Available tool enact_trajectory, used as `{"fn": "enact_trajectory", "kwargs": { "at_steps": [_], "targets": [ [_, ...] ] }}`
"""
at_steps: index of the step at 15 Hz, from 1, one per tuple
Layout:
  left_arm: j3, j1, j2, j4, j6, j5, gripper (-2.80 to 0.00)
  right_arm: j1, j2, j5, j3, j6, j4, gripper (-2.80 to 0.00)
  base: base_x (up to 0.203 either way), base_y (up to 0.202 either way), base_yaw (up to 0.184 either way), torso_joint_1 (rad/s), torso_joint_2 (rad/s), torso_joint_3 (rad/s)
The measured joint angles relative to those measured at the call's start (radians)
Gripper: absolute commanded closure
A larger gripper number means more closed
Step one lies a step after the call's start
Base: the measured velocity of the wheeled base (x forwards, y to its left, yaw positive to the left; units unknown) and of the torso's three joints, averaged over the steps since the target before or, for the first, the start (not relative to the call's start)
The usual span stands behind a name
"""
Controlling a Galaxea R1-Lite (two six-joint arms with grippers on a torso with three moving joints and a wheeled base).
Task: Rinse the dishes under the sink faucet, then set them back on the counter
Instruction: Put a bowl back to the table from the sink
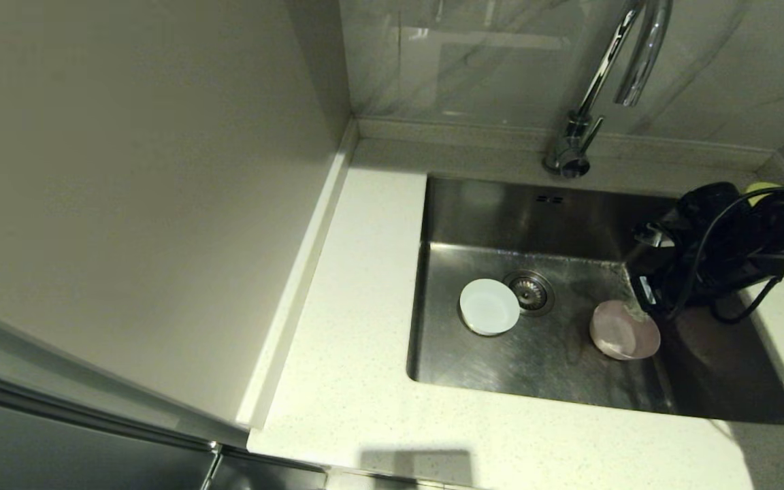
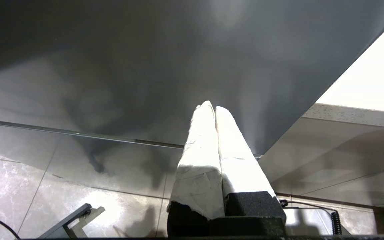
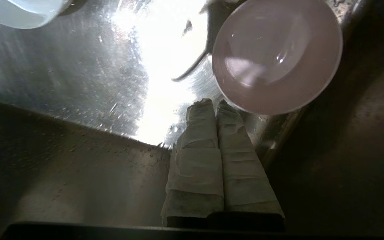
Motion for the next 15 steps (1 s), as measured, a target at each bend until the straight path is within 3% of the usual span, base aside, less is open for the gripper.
{"fn": "enact_trajectory", "kwargs": {
  "at_steps": [1,5,15],
  "targets": [
    [0.0,0.0,0.0,0.0,0.0,0.0,0.0,0.004,0.004,-0.012,0.045,-0.003,-0.061,-2.8,0.0,0.0,0.0,0.0,0.0,0.0],
    [0.0,0.0,0.0,0.0,0.0,0.0,0.0,0.03,0.037,-0.063,0.174,-0.035,-0.263,-2.8,0.0,0.0,0.0,0.0,0.0,0.0],
    [0.0,0.0,0.0,0.0,0.0,0.0,0.0,0.047,0.132,-0.117,0.162,-0.031,-0.433,-2.8,0.0,0.0,0.0,0.0,0.0,0.0]
  ]
}}
